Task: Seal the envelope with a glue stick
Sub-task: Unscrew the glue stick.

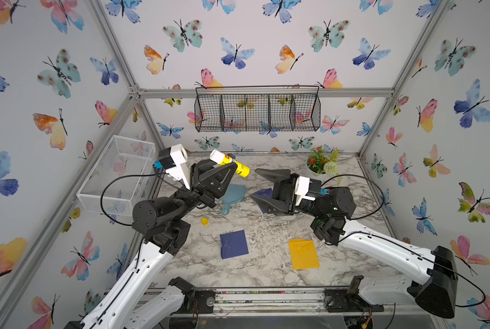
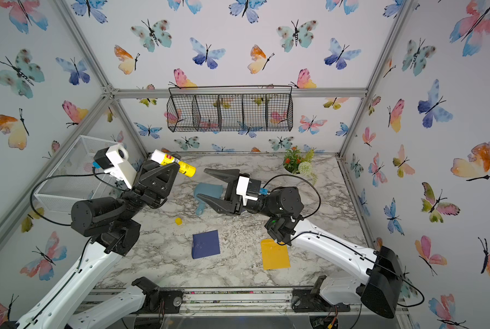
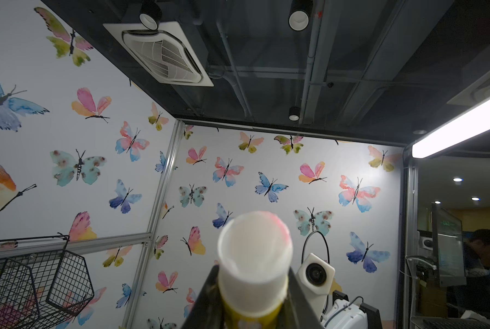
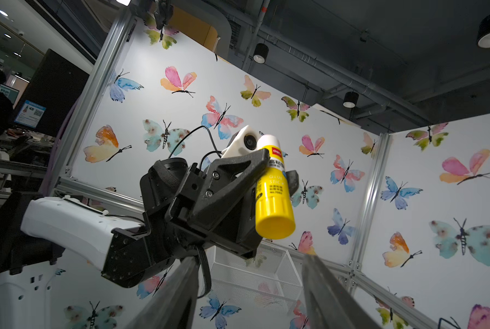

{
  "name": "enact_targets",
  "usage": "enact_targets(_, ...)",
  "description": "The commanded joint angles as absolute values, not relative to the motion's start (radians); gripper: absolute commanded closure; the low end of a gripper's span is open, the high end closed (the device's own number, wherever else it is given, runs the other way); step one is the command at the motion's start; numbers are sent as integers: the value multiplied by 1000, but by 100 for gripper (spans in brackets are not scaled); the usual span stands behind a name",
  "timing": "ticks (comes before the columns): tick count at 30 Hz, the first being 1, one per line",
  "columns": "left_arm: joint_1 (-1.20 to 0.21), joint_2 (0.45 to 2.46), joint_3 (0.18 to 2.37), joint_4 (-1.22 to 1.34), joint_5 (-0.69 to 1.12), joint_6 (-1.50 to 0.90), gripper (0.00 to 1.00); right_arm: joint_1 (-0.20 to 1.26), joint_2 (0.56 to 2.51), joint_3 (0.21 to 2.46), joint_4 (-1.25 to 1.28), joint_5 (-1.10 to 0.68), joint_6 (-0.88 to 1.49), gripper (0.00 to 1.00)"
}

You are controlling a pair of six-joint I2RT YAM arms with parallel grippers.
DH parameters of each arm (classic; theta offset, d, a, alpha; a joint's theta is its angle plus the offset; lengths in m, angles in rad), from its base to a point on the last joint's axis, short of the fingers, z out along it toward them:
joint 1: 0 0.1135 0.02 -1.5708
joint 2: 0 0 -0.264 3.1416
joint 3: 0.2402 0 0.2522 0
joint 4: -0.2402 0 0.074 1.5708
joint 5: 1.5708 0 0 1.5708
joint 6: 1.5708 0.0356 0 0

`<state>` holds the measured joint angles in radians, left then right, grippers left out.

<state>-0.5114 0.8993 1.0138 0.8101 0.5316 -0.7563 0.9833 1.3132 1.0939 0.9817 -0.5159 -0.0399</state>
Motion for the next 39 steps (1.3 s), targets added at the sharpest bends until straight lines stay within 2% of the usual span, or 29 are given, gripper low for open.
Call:
enact_targets(1,-508,890,1013,937,410,-860,95,989,1333,1153,1064,-487,-157,37)
enact_targets(10,-508,889,1011,911,344,-929,97,989,1380,1210,1038,-492,-331,37)
enact_targets(34,-508,900,979,940,333,-994,96,989,1467,1350,937,-503,-335,41)
enact_targets(39,-508,913,981,951,337,-1005,96,989,1500,1418,862,-506,-323,46)
